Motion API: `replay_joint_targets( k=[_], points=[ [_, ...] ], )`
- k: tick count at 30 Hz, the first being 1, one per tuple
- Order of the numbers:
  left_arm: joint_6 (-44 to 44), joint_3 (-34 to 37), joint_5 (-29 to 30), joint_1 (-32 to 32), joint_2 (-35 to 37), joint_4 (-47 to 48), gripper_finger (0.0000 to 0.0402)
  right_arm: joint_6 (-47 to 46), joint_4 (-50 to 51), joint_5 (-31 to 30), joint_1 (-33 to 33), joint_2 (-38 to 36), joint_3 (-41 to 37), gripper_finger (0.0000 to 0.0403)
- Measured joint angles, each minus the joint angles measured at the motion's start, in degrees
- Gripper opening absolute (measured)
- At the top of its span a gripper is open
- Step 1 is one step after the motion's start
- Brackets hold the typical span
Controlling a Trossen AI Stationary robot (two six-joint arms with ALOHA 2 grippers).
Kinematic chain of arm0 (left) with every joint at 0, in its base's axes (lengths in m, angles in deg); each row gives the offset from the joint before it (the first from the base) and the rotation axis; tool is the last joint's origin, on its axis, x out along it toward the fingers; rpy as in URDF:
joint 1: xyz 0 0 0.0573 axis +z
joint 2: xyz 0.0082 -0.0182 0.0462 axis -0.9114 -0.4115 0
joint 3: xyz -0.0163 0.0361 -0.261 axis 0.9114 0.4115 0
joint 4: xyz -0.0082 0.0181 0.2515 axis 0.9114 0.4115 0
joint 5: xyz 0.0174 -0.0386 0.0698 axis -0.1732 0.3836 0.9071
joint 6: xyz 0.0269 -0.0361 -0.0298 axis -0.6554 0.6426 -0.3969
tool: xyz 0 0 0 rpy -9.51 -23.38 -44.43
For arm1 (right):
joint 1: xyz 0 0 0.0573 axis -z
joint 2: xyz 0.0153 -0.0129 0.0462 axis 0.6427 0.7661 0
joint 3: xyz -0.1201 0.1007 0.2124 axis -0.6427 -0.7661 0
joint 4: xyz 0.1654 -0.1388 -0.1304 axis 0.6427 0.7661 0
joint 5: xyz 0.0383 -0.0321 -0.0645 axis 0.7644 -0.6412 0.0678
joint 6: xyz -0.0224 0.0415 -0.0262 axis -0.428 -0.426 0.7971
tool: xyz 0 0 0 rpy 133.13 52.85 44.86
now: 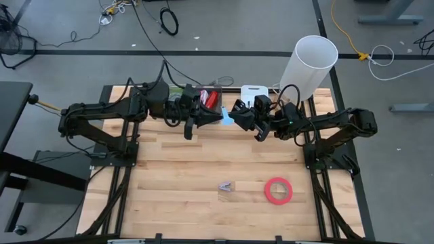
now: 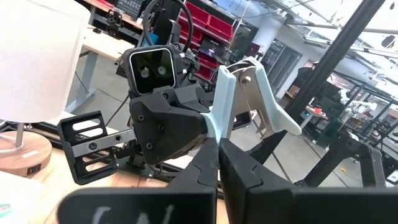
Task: Pick and place Stapler, Stapler remover, tape
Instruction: Put the light blue staple remover into the white bin
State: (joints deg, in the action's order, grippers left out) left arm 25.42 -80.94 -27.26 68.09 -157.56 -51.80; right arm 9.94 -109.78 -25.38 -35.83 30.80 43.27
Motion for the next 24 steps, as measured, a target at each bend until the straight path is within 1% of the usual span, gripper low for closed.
replay_joint_targets(
  k=[5,16,20,24],
  points=[
    [0.0,0.0,0.0,0.0,0.0,0.0,0.0011,-0.4,0.0,0.0,0.0,0.0,0.0,0.0006],
    [0.1,0.0,-0.2,0.0,0.0,0.1,0.0004,-1.8,0.1,-0.4,0.1,0.0,0.0,0.0044],
    [0.1,0.0,-0.2,0.0,0.0,0.1,0.0004,-2.3,-1.0,-0.5,0.1,0.0,0.0,0.0068],
    [-0.3,0.0,-0.2,0.0,0.0,0.3,0.0003,-5.1,-1.3,-0.4,0.1,0.0,0.0,0.01]
  ],
)
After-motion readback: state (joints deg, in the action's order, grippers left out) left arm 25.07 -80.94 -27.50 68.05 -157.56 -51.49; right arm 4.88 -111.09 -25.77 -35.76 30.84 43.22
